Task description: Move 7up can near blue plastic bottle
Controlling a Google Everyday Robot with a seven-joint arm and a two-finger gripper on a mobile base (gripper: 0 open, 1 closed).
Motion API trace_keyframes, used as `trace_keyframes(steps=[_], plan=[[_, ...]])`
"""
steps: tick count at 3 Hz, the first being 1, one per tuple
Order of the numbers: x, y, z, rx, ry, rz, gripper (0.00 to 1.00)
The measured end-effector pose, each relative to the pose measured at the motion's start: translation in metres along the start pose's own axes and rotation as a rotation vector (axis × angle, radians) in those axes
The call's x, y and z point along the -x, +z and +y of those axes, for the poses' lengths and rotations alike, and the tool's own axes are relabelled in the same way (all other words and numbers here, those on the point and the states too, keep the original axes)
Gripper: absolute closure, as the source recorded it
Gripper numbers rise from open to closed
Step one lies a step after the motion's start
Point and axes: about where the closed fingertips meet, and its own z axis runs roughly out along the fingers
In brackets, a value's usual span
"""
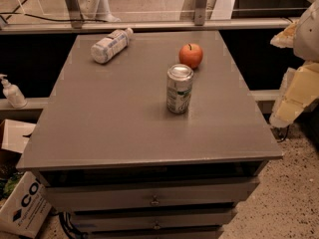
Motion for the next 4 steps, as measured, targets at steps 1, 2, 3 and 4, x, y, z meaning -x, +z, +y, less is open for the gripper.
trace_keyframes(steps=[1,2,3,4], plan=[[0.002,0.018,-0.016,0.016,0.035,-0.106,0.00],[0.006,0.042,-0.025,0.043,0.072,-0.223,0.00],[0.015,0.064,-0.025,0.069,0.105,-0.348,0.00],[0.029,0.076,-0.023,0.090,0.123,-0.467,0.00]])
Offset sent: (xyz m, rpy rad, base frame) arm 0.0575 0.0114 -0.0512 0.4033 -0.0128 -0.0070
